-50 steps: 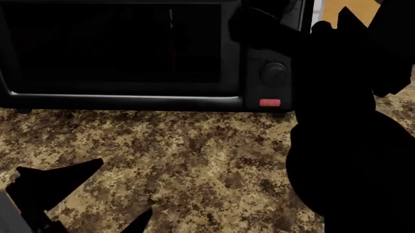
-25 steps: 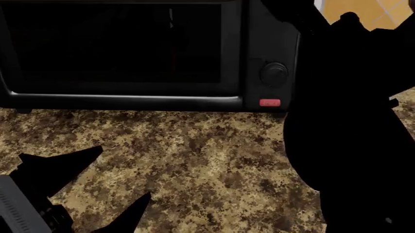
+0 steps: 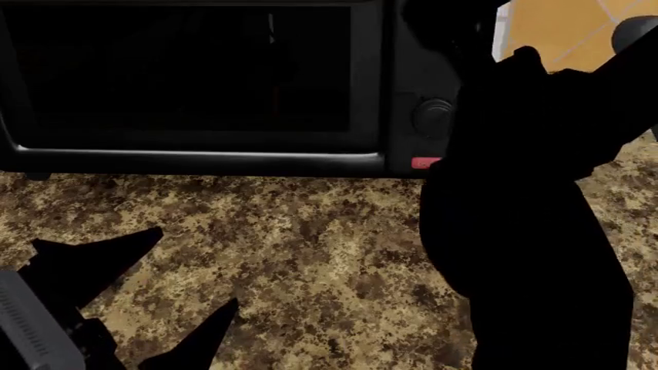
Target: Decrease the toaster oven temperature.
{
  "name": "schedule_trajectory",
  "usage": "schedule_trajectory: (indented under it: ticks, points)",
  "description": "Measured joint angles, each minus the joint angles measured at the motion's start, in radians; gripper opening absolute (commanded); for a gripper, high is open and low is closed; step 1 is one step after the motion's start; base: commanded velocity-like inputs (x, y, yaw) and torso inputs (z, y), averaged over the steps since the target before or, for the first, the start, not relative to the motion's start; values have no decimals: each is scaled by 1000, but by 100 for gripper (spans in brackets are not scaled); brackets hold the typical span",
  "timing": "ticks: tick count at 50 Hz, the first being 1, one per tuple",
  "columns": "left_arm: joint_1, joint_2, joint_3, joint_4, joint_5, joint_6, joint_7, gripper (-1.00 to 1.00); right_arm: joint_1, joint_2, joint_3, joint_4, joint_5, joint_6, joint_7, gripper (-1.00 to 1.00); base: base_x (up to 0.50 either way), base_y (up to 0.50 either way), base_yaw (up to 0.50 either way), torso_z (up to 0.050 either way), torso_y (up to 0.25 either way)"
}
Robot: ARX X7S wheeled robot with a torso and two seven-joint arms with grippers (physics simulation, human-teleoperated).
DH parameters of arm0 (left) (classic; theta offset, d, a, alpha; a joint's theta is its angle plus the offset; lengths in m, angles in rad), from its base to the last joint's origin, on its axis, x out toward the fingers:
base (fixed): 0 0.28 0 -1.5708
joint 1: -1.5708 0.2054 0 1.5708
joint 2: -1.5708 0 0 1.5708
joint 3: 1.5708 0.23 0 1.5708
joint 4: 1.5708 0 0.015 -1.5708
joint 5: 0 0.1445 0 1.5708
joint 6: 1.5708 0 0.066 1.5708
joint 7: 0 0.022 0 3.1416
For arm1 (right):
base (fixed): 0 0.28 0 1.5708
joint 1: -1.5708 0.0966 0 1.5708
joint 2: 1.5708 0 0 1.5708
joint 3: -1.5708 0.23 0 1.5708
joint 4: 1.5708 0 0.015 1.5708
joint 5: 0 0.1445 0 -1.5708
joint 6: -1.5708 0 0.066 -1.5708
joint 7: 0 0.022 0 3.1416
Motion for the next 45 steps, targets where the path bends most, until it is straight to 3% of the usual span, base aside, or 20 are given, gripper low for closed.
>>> schedule_trajectory:
  ticks: [45]
  points:
    - [25,-13,-2,-31,0,51,4,100,104,26,-168,256,36,-222,-86,100,0,0,0,0,0]
